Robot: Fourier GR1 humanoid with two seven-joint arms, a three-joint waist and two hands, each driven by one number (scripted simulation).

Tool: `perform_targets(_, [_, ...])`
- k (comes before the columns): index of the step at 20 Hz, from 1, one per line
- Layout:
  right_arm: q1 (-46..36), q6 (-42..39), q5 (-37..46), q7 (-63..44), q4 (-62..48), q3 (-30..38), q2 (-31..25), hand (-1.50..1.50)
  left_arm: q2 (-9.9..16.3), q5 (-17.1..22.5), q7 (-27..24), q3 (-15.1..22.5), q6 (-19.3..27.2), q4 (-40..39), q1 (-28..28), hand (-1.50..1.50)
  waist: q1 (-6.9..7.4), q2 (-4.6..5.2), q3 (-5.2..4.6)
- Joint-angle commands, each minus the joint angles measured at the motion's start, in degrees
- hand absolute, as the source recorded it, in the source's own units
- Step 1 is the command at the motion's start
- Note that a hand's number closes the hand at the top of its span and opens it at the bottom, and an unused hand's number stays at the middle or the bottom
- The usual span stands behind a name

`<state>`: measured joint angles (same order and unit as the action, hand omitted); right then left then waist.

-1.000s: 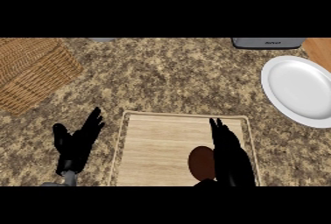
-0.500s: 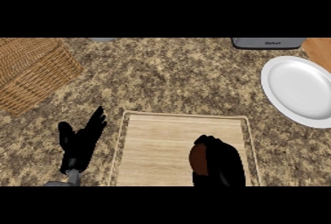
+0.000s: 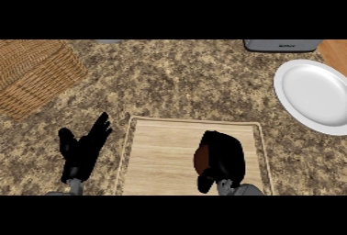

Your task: Pick the cupcake from the tray and place it in the plate

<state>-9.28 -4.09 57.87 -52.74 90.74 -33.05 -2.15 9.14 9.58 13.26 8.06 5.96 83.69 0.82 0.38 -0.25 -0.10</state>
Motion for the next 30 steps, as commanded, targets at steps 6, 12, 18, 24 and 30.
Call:
perform_targets(6, [-13.2, 19.1, 8.2, 2.3, -10.8, 4.0, 2.1, 1.50, -1.7, -2.1, 0.5, 1.3, 1.5, -0.2, -0.3, 0.00, 0.27, 0.34, 0.15])
perform_targets(12, [-17.4, 26.5, 16.6, -3.2, -7.3, 7.8, 2.1, 1.50, -1.3, -1.4, -3.3, 0.0, 0.0, -1.4, 2.0, 0.00, -0.28, 0.11, 0.08])
perform_targets(18, [-14.4, 36.3, 17.3, -3.3, -4.0, 16.0, 0.5, 1.50, -0.4, -1.0, -3.4, -0.8, -1.2, -1.3, 2.5, 0.00, -0.35, 0.24, 0.13])
perform_targets(24, [-10.6, 47.4, 9.6, 4.1, -4.8, 23.0, -1.5, 1.50, -0.4, -0.7, -0.9, -2.4, -1.2, -4.5, -3.1, 0.00, -0.55, 0.51, 0.15])
perform_targets(30, [-9.5, 51.5, -1.0, 14.9, -9.4, 31.9, -11.3, 1.50, -0.1, -0.7, -2.5, -1.9, -2.2, 0.1, 3.3, 0.00, 0.14, 0.36, 0.16])
